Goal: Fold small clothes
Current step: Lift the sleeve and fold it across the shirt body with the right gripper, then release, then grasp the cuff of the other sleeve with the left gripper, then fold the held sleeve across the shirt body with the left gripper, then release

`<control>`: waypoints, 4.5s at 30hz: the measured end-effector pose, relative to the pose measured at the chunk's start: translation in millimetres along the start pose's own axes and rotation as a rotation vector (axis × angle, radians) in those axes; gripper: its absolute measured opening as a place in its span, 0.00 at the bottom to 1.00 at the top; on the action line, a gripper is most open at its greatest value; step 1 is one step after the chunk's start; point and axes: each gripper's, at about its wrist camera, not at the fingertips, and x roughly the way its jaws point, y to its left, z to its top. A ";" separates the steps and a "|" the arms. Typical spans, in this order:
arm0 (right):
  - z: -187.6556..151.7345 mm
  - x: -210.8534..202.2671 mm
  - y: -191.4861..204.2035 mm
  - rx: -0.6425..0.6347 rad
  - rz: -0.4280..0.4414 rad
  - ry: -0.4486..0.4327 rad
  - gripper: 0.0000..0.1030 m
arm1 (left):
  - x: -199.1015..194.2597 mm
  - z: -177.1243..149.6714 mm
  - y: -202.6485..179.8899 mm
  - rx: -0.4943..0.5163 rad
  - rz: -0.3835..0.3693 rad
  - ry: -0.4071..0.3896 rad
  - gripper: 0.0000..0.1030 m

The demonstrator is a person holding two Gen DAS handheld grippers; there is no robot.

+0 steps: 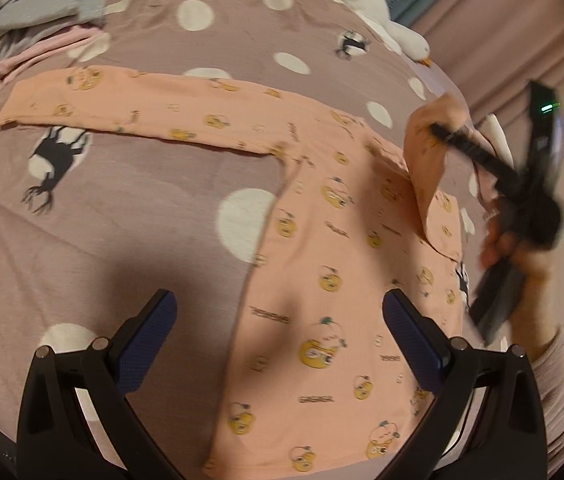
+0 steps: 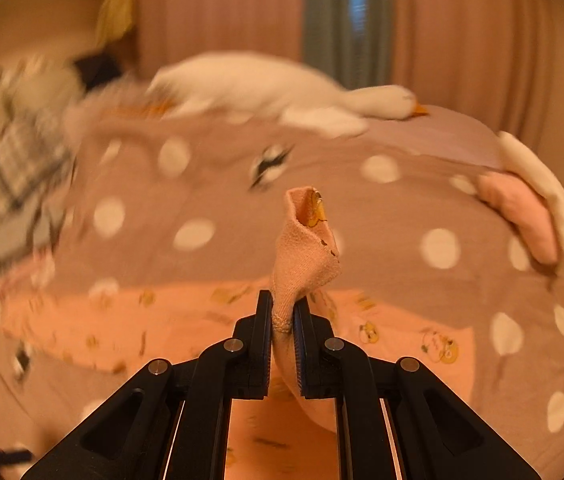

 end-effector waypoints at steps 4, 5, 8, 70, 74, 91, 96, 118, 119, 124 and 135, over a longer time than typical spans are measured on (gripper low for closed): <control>-21.8 37.8 50.6 -0.138 -0.024 0.071 0.11 | -3.0 4.5 17.9 -0.040 0.017 -0.008 1.00; -25.9 43.9 59.9 -0.161 -0.029 0.084 0.11 | -3.5 4.9 21.3 -0.048 0.017 -0.010 1.00; -39.4 56.4 74.3 -0.211 -0.023 0.117 0.11 | -3.3 8.3 30.5 -0.078 0.011 -0.019 1.00; -131.1 -45.0 -26.4 0.236 0.306 0.080 0.27 | -7.6 128.3 258.6 -0.731 -0.016 -0.288 0.06; -137.2 -47.1 -33.2 0.264 0.295 0.081 0.27 | -26.8 138.7 228.9 -0.605 0.007 -0.314 0.05; -162.7 -65.6 -79.2 0.395 0.278 0.044 0.27 | -12.8 154.8 -49.1 0.018 -0.222 -0.223 0.05; -173.2 -69.8 -97.9 0.438 0.256 0.042 0.28 | 35.2 127.4 -122.2 0.148 -0.210 -0.129 0.05; -170.5 -40.5 -125.2 0.566 0.351 0.080 0.39 | 108.9 47.8 -131.2 0.326 -0.122 0.090 0.76; -163.7 -33.7 -122.3 0.557 0.370 0.083 0.39 | 103.2 46.6 -123.4 0.323 -0.111 0.076 0.76; -129.4 14.1 -108.8 0.548 0.419 0.126 0.39 | 73.8 38.7 -75.5 0.288 -0.029 0.012 0.76; -103.1 68.0 -80.6 0.459 0.310 0.193 0.28 | 42.8 35.0 -12.5 0.215 0.043 -0.033 0.76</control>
